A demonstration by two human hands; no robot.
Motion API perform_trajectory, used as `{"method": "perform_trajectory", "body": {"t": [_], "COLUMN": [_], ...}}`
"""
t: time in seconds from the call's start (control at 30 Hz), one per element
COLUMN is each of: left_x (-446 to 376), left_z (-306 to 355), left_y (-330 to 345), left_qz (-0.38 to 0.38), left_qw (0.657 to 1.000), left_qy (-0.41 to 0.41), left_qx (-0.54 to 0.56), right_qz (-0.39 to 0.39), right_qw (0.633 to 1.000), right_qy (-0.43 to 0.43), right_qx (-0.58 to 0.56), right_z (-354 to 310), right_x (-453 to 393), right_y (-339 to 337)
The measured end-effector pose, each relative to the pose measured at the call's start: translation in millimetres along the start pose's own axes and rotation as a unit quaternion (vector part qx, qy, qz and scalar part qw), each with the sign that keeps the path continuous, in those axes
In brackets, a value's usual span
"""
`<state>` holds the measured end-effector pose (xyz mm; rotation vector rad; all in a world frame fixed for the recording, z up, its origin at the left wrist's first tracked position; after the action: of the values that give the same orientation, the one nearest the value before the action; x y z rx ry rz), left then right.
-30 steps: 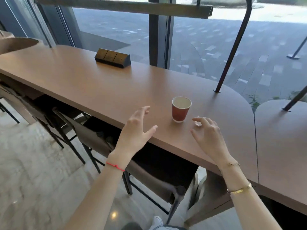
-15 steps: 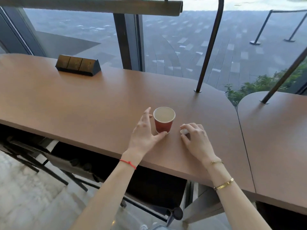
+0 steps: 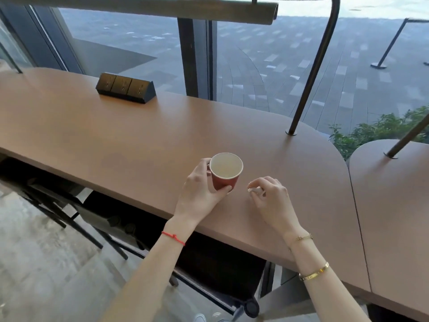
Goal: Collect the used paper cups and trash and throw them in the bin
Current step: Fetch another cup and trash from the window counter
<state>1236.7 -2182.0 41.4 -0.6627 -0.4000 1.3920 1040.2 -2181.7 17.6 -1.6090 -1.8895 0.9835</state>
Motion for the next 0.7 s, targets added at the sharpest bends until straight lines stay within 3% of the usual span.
{"method": "perform_trajectory", "body": {"t": [0.33, 0.7], "left_x": [138, 320], "left_z": [-36, -32], "left_y": [-62, -77], "left_qz": [0.180, 0.380], "left_qw": [0.973, 0.875], "left_qy": [-0.134, -0.289], "left_qx": [-0.048, -0.083], "right_qz": [-0.099, -0.263], "right_qw": [0.978, 0.889], "right_qy": [-0.180, -0.372], "right_qx": [-0.037, -0.042], "right_z": [-78, -188], "right_x": [-4, 54], "right_y": [40, 115]}}
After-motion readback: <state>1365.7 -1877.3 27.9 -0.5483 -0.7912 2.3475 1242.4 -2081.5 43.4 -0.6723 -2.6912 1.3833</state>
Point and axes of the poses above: each hand's wrist, its own x-axis away from the middle knuckle, its own y-axis out of the palm, z = x × y, the point moved 1 cm from there along -x, towards the middle knuckle, and after that the axes turned 13 degrees about -z, right-handed, at the moved point
